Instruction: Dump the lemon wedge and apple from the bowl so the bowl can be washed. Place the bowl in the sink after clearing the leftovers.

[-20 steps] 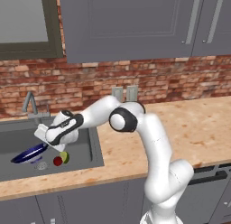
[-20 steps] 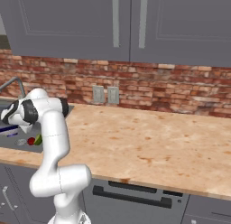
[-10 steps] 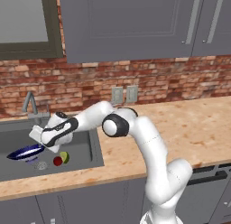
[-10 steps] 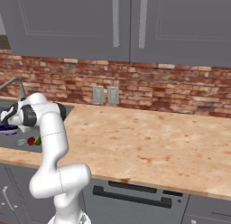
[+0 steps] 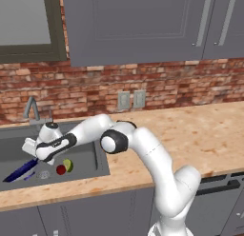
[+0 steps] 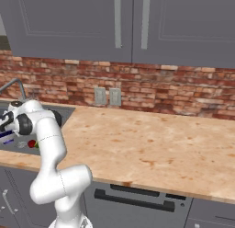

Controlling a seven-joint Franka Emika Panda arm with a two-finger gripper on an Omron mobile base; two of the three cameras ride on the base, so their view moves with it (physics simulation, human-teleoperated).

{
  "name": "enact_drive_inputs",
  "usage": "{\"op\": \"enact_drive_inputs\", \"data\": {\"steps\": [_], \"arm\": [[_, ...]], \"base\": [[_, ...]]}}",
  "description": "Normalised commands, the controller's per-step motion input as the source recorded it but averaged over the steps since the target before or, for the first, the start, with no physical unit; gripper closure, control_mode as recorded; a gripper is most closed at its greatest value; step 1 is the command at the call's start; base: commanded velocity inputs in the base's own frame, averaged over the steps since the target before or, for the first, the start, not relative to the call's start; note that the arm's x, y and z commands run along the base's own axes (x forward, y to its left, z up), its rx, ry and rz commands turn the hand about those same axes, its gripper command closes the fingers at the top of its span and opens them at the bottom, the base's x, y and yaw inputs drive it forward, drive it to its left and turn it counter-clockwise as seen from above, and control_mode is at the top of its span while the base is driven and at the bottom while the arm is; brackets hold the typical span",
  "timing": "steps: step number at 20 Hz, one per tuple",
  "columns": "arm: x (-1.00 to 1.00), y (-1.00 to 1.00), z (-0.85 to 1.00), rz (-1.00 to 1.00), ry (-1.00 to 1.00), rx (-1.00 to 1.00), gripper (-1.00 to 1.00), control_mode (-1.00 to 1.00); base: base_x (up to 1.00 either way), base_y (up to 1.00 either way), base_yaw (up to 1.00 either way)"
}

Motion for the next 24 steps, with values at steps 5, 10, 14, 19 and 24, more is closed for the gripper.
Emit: {"op": "enact_drive_inputs", "data": {"steps": [5,10,14,19,24], "arm": [[0.0,0.0,-0.11,0.01,0.0,-0.13,1.0,-1.0],[0.0,0.0,-0.48,0.01,-0.02,-0.19,1.0,-1.0],[0.0,0.0,-0.35,0.0,0.0,-0.09,1.0,-1.0],[0.06,0.01,-0.05,0.0,0.0,-0.01,1.0,-1.0],[0.04,0.0,-0.12,0.0,0.0,-0.03,1.0,-1.0]], "base": [[0.0,0.0,0.0],[0.0,0.0,0.0],[0.0,0.0,0.0],[0.0,0.0,0.0],[0.0,0.0,0.0]]}}
